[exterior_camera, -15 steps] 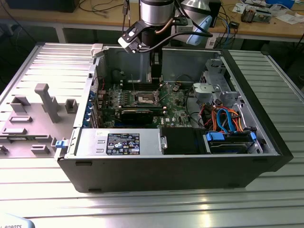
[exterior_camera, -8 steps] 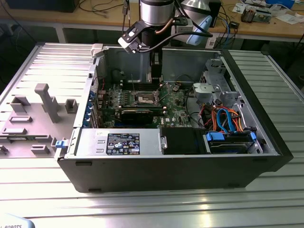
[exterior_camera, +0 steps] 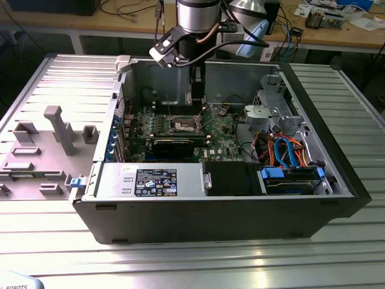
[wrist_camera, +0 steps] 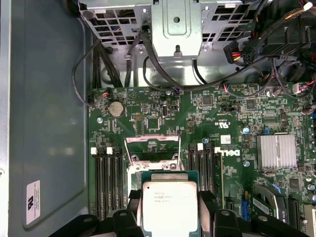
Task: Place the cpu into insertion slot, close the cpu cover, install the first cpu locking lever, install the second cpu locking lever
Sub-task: 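Place the cpu into insertion slot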
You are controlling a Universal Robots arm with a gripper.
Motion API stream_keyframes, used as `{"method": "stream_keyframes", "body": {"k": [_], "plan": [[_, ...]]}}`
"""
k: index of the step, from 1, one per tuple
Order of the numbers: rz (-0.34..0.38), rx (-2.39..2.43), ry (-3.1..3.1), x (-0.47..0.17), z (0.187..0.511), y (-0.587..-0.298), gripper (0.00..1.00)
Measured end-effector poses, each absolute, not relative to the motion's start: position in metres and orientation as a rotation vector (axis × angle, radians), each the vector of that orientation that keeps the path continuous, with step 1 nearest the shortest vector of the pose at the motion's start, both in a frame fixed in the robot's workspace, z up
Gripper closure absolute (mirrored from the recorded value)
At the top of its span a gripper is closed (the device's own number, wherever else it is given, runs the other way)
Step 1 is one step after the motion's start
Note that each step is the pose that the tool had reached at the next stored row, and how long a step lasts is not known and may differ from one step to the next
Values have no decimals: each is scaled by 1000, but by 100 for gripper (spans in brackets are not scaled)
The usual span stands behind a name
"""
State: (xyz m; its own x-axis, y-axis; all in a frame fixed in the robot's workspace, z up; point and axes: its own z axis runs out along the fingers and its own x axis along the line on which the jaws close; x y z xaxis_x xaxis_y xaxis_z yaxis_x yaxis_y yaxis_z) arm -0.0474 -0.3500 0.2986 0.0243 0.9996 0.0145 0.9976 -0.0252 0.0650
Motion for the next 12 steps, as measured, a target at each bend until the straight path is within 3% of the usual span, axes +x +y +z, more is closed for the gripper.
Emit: {"method": "stream_keyframes", "body": {"k": [12], "plan": [[89,2182,2210,-63,271,-348,46]]}}
